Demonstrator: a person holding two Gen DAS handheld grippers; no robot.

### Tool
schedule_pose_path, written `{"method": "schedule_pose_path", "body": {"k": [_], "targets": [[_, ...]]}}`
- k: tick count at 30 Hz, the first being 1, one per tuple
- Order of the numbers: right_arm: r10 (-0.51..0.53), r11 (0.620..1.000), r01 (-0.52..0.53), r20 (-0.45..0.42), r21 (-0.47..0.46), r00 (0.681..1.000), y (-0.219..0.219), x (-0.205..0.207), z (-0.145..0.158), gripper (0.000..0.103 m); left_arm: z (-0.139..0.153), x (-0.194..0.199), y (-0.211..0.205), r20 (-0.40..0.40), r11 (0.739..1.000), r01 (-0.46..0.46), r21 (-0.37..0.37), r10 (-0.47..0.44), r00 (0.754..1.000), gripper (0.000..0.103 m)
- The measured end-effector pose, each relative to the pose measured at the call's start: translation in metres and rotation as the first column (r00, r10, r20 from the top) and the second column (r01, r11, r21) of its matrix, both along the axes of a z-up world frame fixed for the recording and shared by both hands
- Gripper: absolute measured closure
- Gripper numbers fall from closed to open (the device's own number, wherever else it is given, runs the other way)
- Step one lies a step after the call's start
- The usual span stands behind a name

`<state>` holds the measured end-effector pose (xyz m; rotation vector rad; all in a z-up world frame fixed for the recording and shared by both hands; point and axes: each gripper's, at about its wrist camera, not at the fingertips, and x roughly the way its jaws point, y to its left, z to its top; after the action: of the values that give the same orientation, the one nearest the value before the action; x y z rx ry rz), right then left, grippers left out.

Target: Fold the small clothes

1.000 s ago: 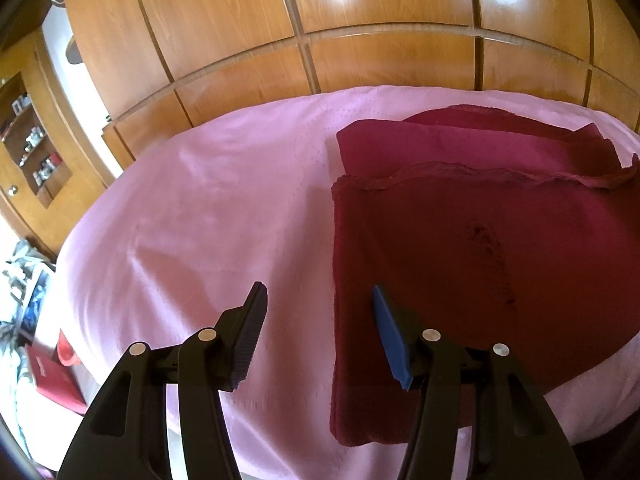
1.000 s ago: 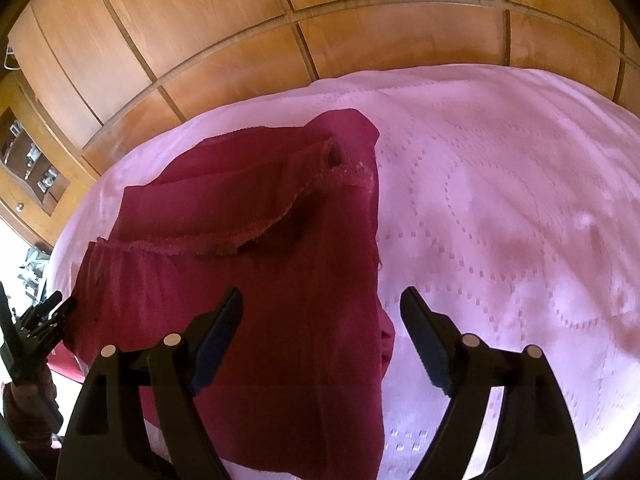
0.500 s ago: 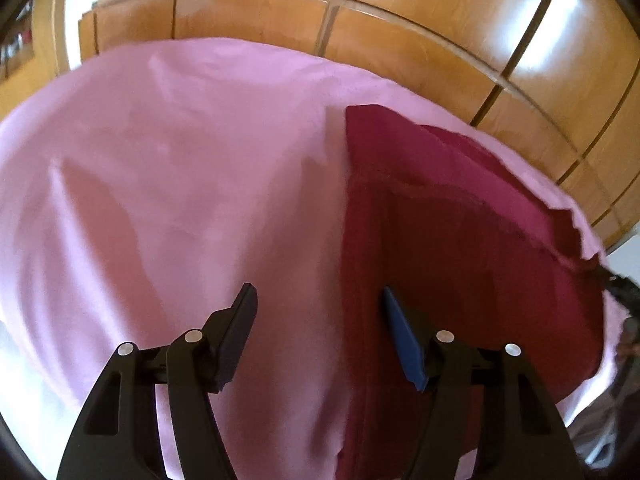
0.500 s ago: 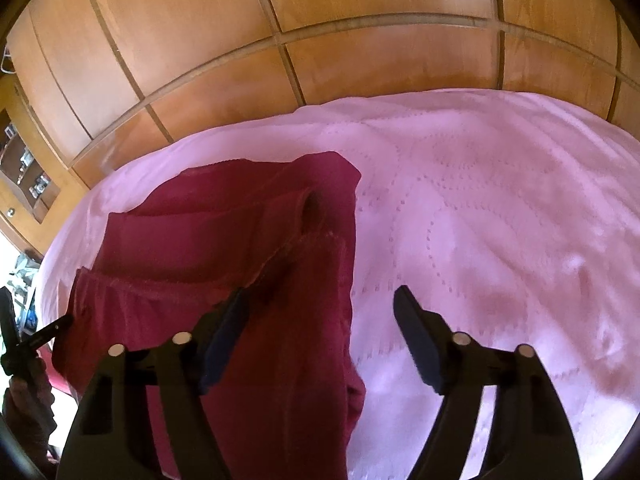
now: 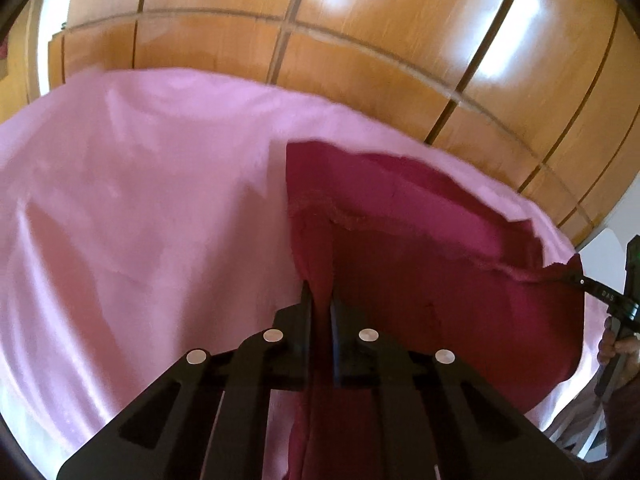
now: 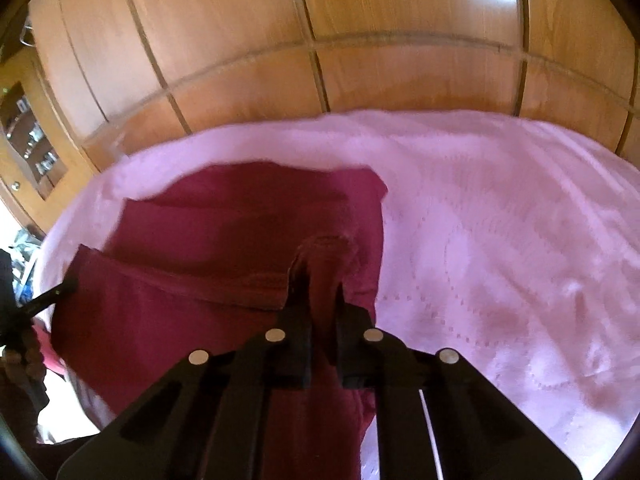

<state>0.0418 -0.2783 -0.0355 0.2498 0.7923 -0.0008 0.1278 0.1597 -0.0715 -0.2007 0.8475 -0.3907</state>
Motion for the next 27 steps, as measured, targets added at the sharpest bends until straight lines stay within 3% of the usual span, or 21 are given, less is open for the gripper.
{"method": "schedule_pose_path", "body": {"k": [5,8,12,15,21,24,26,27], "targets": [[0.016,0.998,-0.019,0.073,0.052,0.997,-0.003,-0.005,0.032,0.096,0.032,-0.017,0.005,0.085,1.0,0.013,-0.023,-0.011,0.996,0.097],[-0.003,0.996,-0.004,0.084,0.087,0.996,-0.011,0.014,0.04,0.096,0.05,-0.009,0.004,0.131,0.999,0.008,-0.035,-0.003,0.991,0.097],[-0.065,0.992,0.058,0.066,0.108,0.996,-0.033,0.059,0.039,0.096,0.068,0.032,0.0,0.164,0.999,-0.022,-0.042,0.029,0.986,0.097],[-0.12,0.985,0.116,0.029,0.131,0.992,-0.053,0.095,0.028,0.096,0.07,0.073,-0.01,0.16,0.999,-0.051,-0.007,0.051,0.986,0.097],[-0.163,0.981,0.168,-0.065,0.099,0.985,-0.07,0.158,-0.006,0.096,0.047,0.142,-0.03,0.089,0.991,-0.122,0.053,0.117,0.989,0.097],[-0.156,0.984,0.167,-0.135,0.066,0.978,-0.068,0.18,-0.031,0.095,0.016,0.169,-0.04,0.011,0.98,-0.141,0.137,0.14,0.99,0.097],[-0.16,0.984,0.17,-0.17,0.048,0.972,-0.069,0.183,-0.042,0.085,-0.009,0.184,-0.045,-0.058,0.961,-0.158,0.228,0.176,0.983,0.095],[-0.161,0.984,0.173,-0.174,0.051,0.971,-0.07,0.18,-0.043,0.074,-0.016,0.186,-0.044,-0.075,0.958,-0.162,0.235,0.184,0.98,0.095]]}}
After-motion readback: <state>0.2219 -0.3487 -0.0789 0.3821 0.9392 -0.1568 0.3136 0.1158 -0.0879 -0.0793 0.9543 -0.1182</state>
